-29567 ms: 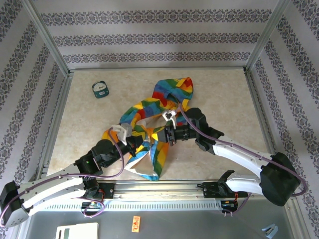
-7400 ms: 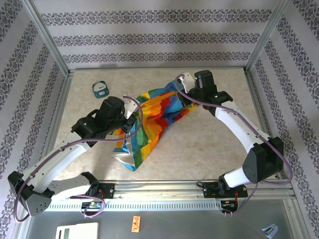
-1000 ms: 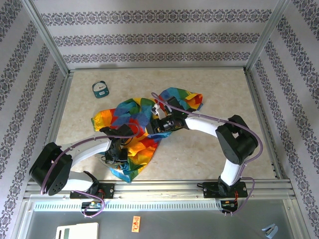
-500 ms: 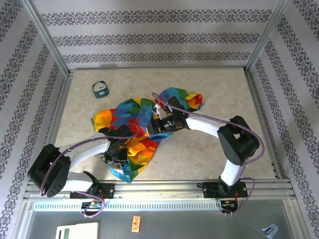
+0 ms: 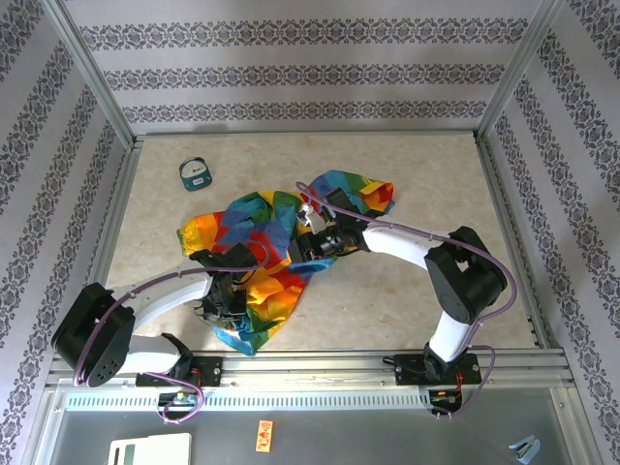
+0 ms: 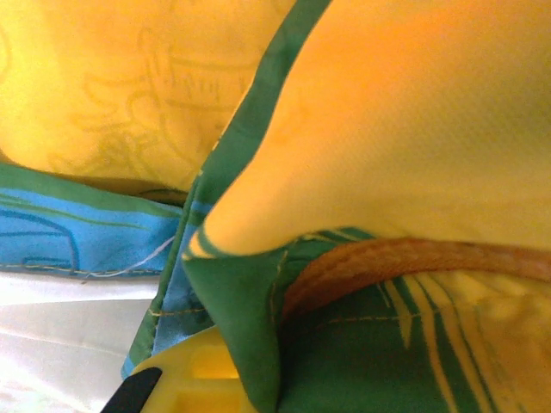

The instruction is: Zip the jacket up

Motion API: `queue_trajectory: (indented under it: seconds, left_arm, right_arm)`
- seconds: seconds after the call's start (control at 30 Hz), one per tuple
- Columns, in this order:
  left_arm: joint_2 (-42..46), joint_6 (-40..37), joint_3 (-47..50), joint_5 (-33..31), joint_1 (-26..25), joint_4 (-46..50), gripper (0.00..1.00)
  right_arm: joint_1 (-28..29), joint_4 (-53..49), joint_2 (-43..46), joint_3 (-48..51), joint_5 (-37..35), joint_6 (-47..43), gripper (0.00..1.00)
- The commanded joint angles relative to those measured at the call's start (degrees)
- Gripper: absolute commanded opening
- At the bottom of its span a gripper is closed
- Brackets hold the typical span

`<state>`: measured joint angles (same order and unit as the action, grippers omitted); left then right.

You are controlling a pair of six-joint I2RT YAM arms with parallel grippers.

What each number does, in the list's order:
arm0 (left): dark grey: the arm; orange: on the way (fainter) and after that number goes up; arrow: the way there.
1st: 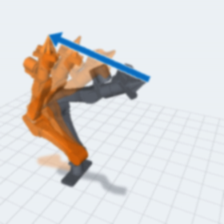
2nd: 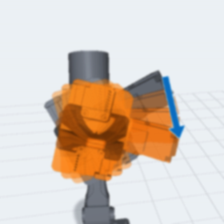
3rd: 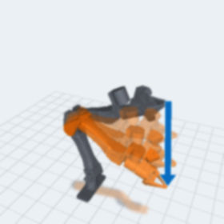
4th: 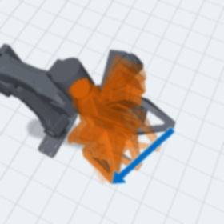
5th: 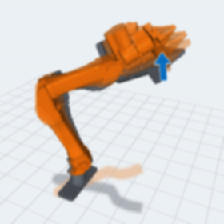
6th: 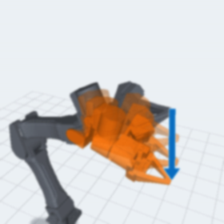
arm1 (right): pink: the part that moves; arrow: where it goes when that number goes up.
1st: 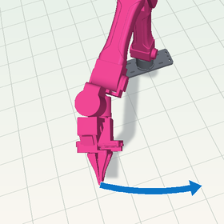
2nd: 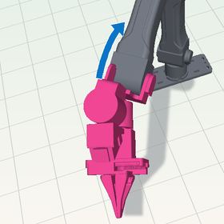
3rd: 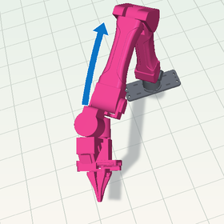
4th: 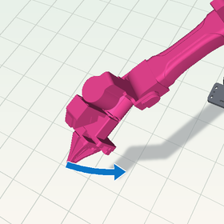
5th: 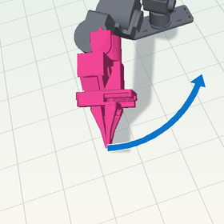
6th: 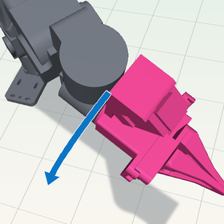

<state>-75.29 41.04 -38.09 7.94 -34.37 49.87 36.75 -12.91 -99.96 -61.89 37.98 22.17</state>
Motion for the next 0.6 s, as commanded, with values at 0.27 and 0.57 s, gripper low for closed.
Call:
queue_trajectory:
  seconds: [0.27,0.57]
  left_arm:
    - [1.44,0.83,0.99,-0.12,0.86,0.60,0.00]
    - [1.99,0.92,1.25,-0.21,0.88,0.90,0.00]
  right_arm:
    - [0.07,0.05,0.85,-0.84,0.34,0.00,0.41]
    - [0.65,-0.58,-0.76,-0.72,0.61,-0.47,0.39]
